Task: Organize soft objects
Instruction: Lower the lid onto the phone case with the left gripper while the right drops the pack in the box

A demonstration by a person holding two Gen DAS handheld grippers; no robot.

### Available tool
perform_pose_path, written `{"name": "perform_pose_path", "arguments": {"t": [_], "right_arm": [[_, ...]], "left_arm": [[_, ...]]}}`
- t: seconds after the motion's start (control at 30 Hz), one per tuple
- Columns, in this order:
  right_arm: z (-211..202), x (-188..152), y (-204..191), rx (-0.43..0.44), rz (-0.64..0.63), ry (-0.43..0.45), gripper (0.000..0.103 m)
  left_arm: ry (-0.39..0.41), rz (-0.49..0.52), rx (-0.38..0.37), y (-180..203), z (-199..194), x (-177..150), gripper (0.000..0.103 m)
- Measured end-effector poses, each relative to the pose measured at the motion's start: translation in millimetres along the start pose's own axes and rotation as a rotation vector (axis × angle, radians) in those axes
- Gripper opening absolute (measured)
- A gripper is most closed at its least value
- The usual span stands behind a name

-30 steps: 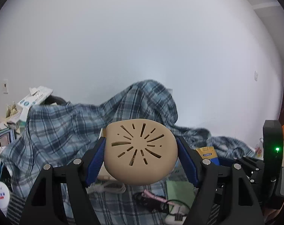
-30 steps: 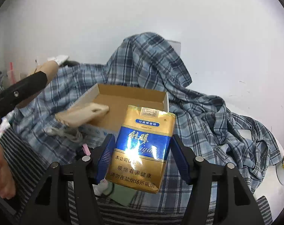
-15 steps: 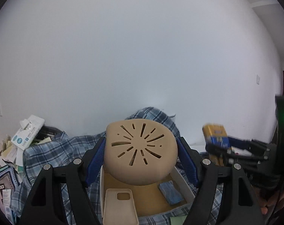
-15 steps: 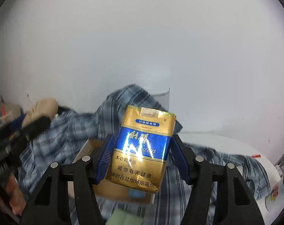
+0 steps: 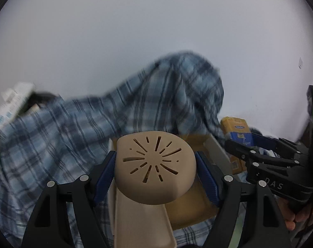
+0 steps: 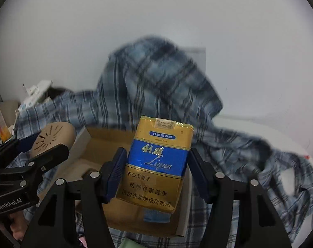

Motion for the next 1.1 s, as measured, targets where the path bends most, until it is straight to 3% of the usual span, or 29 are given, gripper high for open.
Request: {"name": "perform_pose_path", "arguments": {"t": [0.07,0.13,0.4,0.5,0.9,1.1], "right_arm": [[12,-8,3,0.024,0.016,-0.031,0.06],[22,-14,3,0.027,0.012,-0.053,0.06],[41,-26,1,0.06,-0.015,-0.109,0.062],[40,-27,2,0.059,-0.002,-0.106,0.072],[24,-19,13,0.04,0.041,-0.068,0.075],[-11,-2,7,0.049,0.04,-0.012,0.075]], "left_arm": [[-0.054,-0.005,-0.011,-8,14,-7,0.077],[-0.077,-0.013,0.023,-16,25,-13,0.077],[-0.112,-0.013,0.043,-23,38,-27,0.085],[-0.12,-0.009,0.056,-24,39,-30,0.085],[-0.034,-0.036,0.036,-25,18,-17,0.086],[0.065,-0.017,-0.008,-11,-26,2,0.086]]}}
Point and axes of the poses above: each gripper's, at about its wrist camera, not at the fingertips, and z roughly the way its jaws point, y to its right, x to its top, the point moved 5 cm from there along z, roughly the way its jaws point, and after that the axes turned 15 degrees about -z, right-handed, at the moved point
